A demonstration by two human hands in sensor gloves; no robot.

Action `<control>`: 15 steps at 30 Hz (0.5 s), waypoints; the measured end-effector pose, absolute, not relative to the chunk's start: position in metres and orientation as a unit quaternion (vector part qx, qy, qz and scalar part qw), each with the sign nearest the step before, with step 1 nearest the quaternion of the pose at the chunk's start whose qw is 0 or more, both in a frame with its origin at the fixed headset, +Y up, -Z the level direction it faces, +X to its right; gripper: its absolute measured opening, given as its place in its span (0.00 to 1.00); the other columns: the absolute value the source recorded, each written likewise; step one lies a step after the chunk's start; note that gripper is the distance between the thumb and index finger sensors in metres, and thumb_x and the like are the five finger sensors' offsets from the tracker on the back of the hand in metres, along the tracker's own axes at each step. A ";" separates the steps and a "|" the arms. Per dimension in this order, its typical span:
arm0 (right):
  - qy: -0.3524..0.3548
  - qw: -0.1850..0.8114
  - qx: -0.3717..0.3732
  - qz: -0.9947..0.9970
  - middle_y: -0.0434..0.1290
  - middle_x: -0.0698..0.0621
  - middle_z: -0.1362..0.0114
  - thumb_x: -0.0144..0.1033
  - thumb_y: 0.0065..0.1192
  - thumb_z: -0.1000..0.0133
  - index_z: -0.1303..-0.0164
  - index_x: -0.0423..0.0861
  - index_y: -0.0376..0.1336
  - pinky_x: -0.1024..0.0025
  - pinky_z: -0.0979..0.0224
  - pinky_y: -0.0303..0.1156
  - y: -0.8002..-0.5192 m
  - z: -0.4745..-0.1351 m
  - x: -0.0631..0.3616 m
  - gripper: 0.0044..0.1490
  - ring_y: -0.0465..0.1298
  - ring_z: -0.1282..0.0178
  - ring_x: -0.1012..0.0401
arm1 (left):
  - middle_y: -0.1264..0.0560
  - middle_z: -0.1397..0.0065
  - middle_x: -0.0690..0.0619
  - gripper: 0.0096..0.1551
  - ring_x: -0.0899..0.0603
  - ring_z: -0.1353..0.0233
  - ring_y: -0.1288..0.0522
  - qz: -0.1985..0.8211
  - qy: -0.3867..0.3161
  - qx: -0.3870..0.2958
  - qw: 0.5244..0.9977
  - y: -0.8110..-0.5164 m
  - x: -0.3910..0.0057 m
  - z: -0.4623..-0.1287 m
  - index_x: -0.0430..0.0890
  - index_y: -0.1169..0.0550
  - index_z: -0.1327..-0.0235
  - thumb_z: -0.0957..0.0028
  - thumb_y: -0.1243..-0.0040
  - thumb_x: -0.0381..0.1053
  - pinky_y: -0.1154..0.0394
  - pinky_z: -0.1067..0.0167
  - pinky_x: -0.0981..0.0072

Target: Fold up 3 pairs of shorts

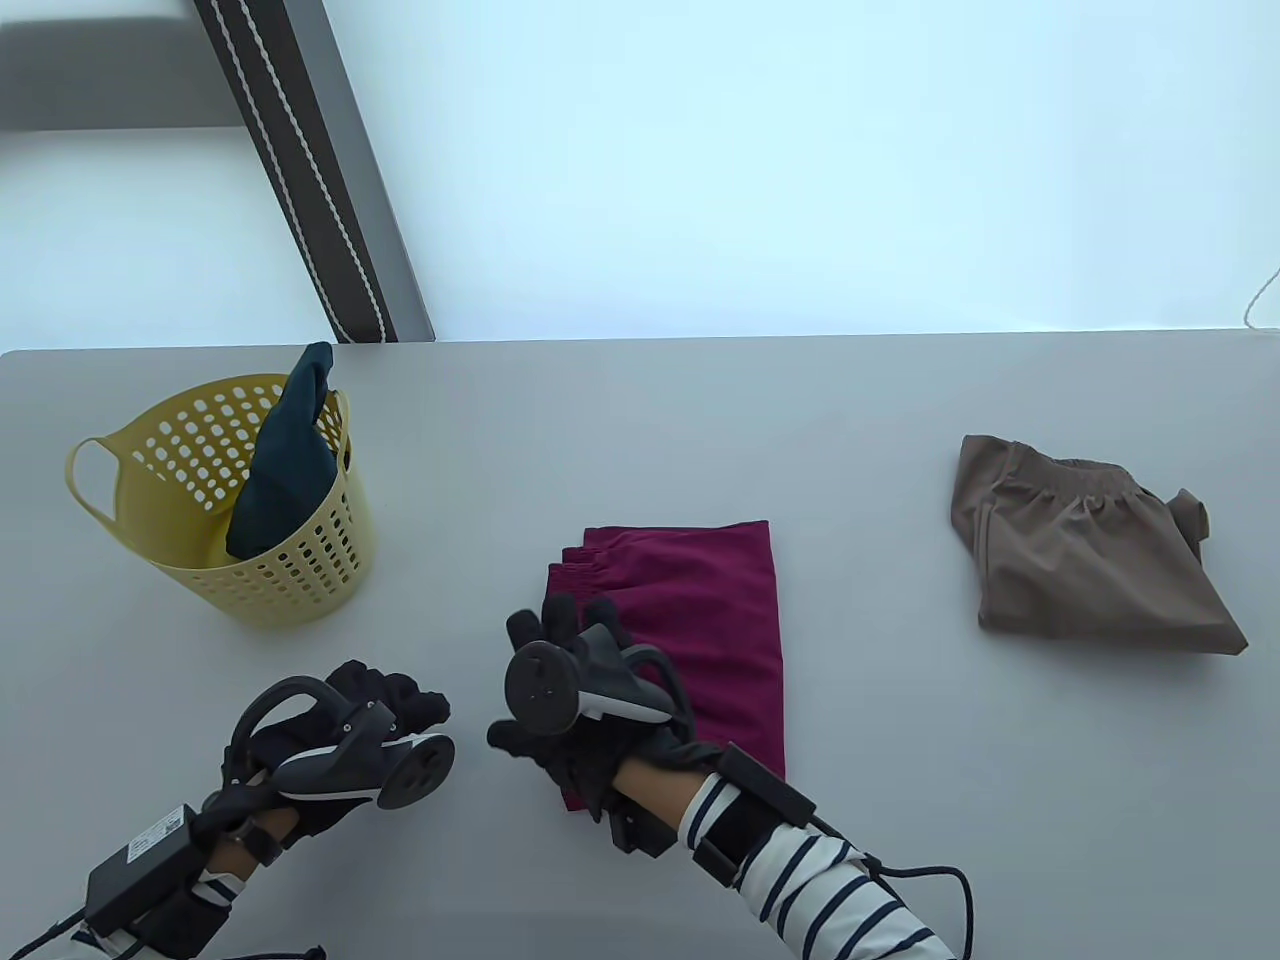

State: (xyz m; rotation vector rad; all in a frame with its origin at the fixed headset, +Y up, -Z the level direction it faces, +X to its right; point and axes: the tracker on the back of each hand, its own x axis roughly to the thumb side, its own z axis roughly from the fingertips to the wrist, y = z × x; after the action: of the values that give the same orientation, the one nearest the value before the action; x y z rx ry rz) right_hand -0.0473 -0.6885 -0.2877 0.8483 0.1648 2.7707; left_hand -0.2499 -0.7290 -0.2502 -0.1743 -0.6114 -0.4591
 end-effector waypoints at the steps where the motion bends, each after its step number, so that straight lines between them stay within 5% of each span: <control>1: 0.022 0.111 0.274 0.955 0.15 0.25 0.33 0.60 0.38 0.44 0.35 0.36 0.11 0.28 0.37 0.34 -0.680 -0.293 -0.037 0.63 0.24 0.36 0.23 | 0.24 0.36 0.54 0.30 0.47 0.39 0.18 -0.222 -0.298 -0.085 0.925 -0.728 -0.250 -0.250 0.54 0.33 0.33 0.50 0.52 0.59 0.26 0.32 0.43; 5: -0.011 0.130 0.136 0.982 0.18 0.21 0.33 0.62 0.38 0.44 0.33 0.32 0.13 0.28 0.36 0.36 -0.667 -0.332 0.027 0.64 0.27 0.35 0.22 | 0.24 0.36 0.54 0.29 0.47 0.39 0.18 -0.216 -0.297 -0.081 0.927 -0.725 -0.250 -0.252 0.54 0.33 0.33 0.49 0.52 0.59 0.26 0.32 0.43; 11: 0.194 0.368 -0.156 0.896 0.24 0.15 0.35 0.63 0.45 0.45 0.30 0.18 0.28 0.28 0.41 0.38 -0.735 -0.378 0.133 0.68 0.29 0.40 0.18 | 0.23 0.36 0.55 0.29 0.48 0.39 0.18 -0.215 -0.297 -0.083 0.927 -0.726 -0.250 -0.254 0.55 0.33 0.34 0.50 0.52 0.59 0.25 0.32 0.43; 15: 0.243 0.329 -0.169 0.897 0.23 0.13 0.37 0.61 0.52 0.46 0.31 0.15 0.34 0.28 0.44 0.36 -0.766 -0.380 0.143 0.68 0.28 0.43 0.17 | 0.23 0.36 0.55 0.29 0.48 0.39 0.18 -0.208 -0.288 -0.098 0.930 -0.732 -0.255 -0.259 0.55 0.33 0.34 0.49 0.52 0.59 0.25 0.32 0.43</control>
State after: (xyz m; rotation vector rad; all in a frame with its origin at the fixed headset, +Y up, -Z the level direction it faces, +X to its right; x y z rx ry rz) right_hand 0.1429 -0.7658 -0.3795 -0.4417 0.6346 2.3464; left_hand -0.2547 -0.7317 -0.2593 -0.1999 -0.5900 -0.4254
